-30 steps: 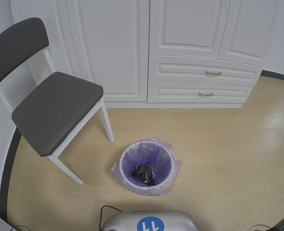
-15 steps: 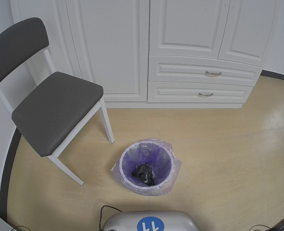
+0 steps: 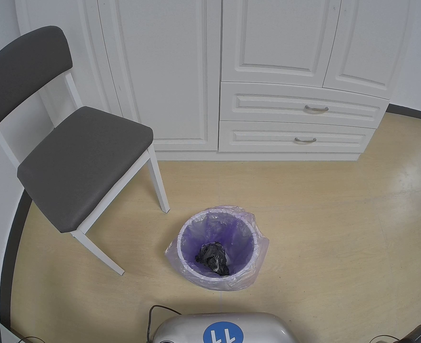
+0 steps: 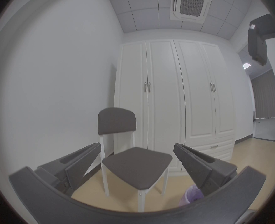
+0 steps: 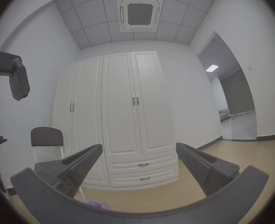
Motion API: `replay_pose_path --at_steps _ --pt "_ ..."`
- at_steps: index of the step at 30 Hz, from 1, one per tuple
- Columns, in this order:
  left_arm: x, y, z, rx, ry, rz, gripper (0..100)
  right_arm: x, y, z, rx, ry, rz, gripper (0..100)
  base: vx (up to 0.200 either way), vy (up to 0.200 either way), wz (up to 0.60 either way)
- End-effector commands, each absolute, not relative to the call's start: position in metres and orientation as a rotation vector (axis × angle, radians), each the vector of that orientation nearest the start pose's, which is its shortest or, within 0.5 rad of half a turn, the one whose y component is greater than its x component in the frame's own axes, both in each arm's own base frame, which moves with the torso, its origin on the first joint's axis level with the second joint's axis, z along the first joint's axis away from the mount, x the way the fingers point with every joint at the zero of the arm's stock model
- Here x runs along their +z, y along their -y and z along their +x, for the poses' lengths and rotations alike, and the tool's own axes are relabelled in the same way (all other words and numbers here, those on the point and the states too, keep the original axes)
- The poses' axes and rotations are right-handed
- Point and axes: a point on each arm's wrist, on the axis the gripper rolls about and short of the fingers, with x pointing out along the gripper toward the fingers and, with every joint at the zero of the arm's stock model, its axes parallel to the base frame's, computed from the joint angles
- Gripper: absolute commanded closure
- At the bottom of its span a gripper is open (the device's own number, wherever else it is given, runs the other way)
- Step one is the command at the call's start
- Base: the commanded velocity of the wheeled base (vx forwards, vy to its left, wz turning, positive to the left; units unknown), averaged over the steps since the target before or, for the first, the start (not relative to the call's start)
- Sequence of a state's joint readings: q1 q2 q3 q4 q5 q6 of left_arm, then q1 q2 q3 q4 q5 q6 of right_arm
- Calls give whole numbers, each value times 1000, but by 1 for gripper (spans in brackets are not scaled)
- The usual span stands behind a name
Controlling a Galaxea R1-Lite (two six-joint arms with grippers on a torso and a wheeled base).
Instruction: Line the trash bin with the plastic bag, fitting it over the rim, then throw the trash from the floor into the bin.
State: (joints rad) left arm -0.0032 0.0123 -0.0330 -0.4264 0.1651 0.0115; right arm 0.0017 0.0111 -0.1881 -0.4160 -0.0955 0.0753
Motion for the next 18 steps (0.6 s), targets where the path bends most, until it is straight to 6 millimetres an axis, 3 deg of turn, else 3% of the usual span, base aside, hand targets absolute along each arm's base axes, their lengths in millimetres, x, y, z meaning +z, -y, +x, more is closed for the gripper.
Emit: replay_pose_path --at_steps 1,9,18 --pt "104 -4 -27 154 281 -30 0 149 2 -48 -83 619 52 0 0 0 0" --pt "83 -4 -23 157 75 -29 0 131 2 -39 -93 570 17 0 0 0 0" --pt "83 -4 -23 154 73 -42 0 127 2 -37 -93 523 2 0 0 0 0"
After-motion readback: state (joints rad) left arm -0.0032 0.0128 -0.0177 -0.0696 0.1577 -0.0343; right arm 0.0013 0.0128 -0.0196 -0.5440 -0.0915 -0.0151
